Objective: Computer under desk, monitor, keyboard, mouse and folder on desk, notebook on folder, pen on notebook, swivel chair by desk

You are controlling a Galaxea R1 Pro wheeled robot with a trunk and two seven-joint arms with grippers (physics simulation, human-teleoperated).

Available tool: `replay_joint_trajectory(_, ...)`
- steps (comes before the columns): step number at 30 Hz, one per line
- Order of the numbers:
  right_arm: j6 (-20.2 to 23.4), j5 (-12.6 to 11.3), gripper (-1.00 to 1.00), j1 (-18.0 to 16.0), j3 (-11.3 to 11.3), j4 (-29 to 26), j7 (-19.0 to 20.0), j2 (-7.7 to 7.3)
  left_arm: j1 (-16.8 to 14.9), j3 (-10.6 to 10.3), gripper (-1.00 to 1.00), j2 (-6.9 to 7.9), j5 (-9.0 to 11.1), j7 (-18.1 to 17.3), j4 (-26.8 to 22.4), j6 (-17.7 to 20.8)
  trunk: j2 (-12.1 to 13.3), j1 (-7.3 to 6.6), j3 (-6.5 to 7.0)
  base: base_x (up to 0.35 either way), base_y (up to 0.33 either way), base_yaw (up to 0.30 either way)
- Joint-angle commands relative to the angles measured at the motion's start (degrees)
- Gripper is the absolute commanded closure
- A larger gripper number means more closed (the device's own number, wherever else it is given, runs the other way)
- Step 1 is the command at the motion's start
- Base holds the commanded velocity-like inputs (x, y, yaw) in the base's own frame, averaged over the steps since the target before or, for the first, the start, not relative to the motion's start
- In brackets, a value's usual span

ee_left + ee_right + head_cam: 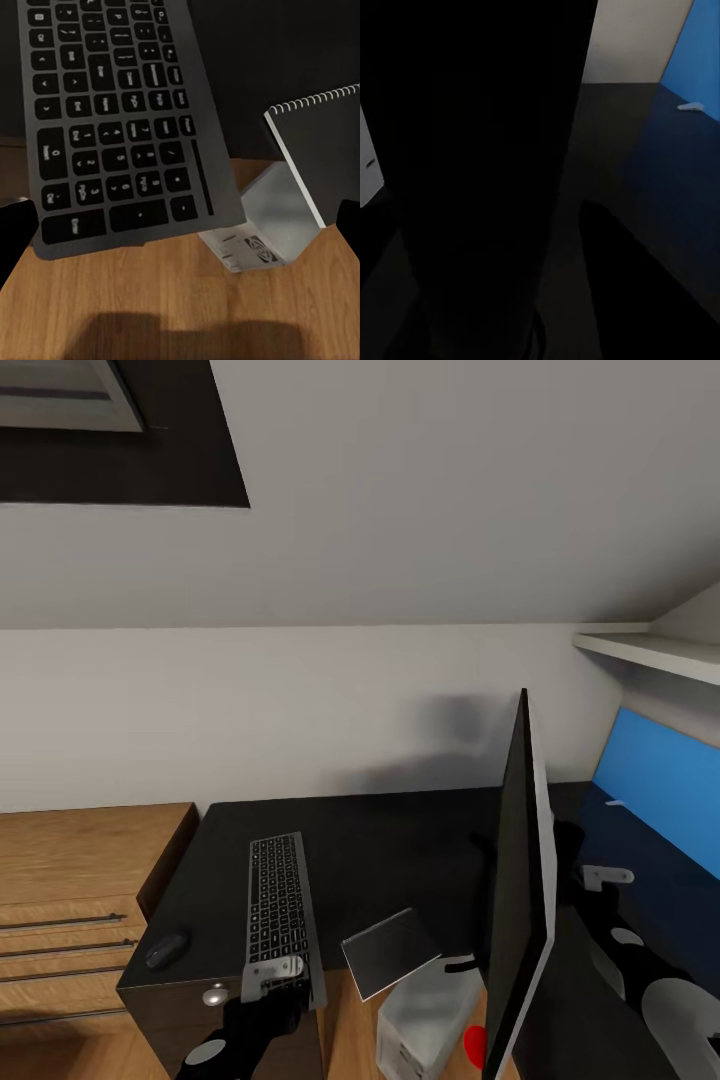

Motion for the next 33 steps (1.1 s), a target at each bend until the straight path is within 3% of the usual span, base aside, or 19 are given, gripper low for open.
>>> replay_joint_trajectory(1,-0.20,-0.29,1.00,-0.08,-0.27,0.02,0.30,0.01,-0.07,-0.16,-1.00,0.06,0.55,0.58,-0.07,0.06,-0.07,0.01,-0.08,0.000,0.000,0.000)
replay_joint_trajectory(10,-0.19,-0.29,1.00,-0.08,-0.33,0.04,0.15,0.01,-0.03,-0.14,-1.00,0.08,0.42,0.62,-0.13,0.04,-0.07,0.01,-0.08,0.000,0.000,0.000)
replay_joint_trajectory(19,-0.12,-0.29,1.00,-0.08,-0.41,0.05,-0.10,0.01,-0.05,-0.11,-1.00,1.13,0.61,0.59,-0.40,0.04,-0.07,0.01,-0.08,-0.023,0.000,0.000)
replay_joint_trajectory(33,0.05,-0.30,1.00,-0.08,-0.52,0.05,-0.31,-0.66,-0.06,0.33,-1.00,1.26,0.62,0.63,-0.67,0.05,-0.07,0.01,-0.08,-0.244,0.000,0.000)
